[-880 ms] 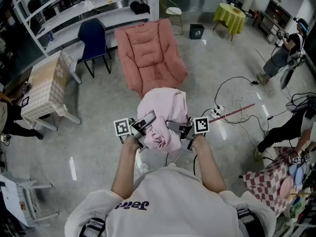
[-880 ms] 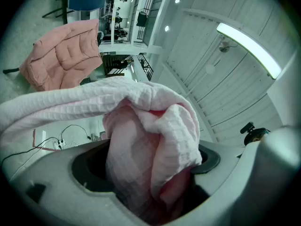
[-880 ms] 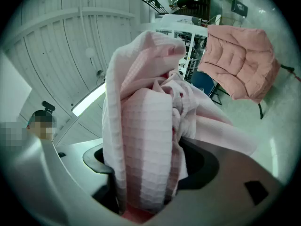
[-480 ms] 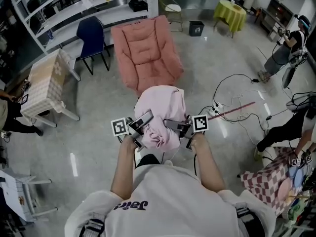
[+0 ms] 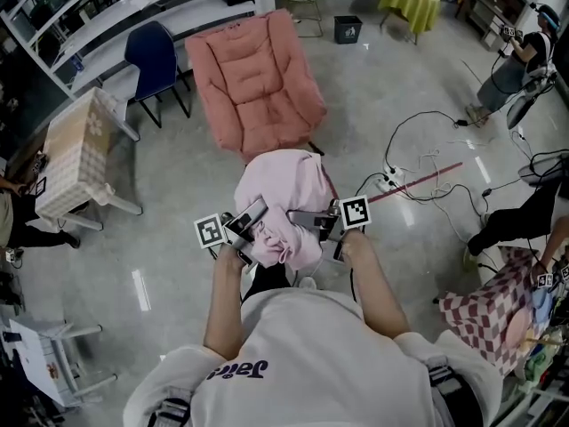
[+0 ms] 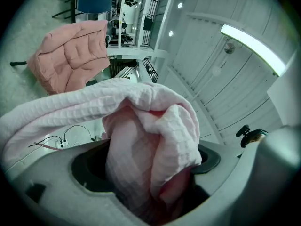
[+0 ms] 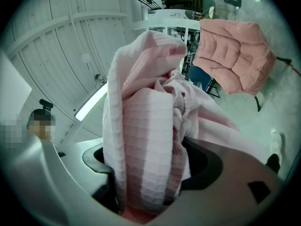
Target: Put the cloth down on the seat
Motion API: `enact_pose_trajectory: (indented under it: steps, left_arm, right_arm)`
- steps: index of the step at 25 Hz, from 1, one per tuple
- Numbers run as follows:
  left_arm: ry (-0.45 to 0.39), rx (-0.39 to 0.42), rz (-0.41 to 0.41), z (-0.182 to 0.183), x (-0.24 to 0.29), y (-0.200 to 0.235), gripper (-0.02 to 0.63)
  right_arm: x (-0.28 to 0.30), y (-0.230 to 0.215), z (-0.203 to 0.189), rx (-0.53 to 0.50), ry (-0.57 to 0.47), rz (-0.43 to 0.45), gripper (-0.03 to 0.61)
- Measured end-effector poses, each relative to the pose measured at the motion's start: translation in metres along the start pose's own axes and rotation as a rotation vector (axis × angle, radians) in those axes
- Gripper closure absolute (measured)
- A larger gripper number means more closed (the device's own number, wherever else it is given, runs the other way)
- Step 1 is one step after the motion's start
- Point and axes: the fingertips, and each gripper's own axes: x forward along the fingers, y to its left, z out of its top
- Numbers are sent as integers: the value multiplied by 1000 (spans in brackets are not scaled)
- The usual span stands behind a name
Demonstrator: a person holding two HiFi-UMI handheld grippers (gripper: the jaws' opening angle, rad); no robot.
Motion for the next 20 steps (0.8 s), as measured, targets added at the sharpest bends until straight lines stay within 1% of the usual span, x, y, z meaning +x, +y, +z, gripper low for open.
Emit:
enact_pose_trajectory:
  steps: [4, 8, 16, 20]
  left_arm:
    - [6, -20, -4, 36, 9, 19, 178]
    - [20, -35, -5, 76, 29, 40, 178]
    - [29, -62, -20, 189, 60, 70, 178]
    - [42, -74, -27, 235, 69, 88, 178]
  right_arm:
    - [14, -21, 31, 12, -30, -16, 201]
    - [24, -45, 72, 23, -54, -39, 201]
    - [75, -88, 175, -5, -83, -86, 190]
    - [98, -112, 213, 6, -89, -104, 187]
